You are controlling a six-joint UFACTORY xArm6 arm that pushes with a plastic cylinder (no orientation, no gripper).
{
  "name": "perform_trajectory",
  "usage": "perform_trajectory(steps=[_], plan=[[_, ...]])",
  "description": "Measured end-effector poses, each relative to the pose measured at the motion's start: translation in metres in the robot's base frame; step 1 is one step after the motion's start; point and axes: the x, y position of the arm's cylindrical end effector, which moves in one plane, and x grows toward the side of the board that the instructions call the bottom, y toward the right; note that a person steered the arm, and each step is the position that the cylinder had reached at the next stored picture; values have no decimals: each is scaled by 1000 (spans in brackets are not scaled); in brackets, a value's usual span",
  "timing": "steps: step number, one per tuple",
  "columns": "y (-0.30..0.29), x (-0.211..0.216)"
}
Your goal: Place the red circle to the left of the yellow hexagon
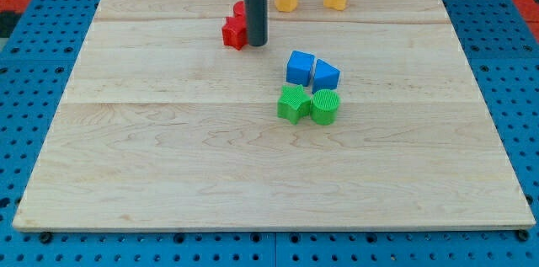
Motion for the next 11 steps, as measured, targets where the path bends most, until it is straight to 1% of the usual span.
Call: perform_trajectory(steps=[1, 2, 3, 5, 6, 8, 10, 11], plan=[[-5, 0], [51, 0], [80, -6], [14, -36], [-16, -44], [-44, -50], [-106, -36], [-81, -41]])
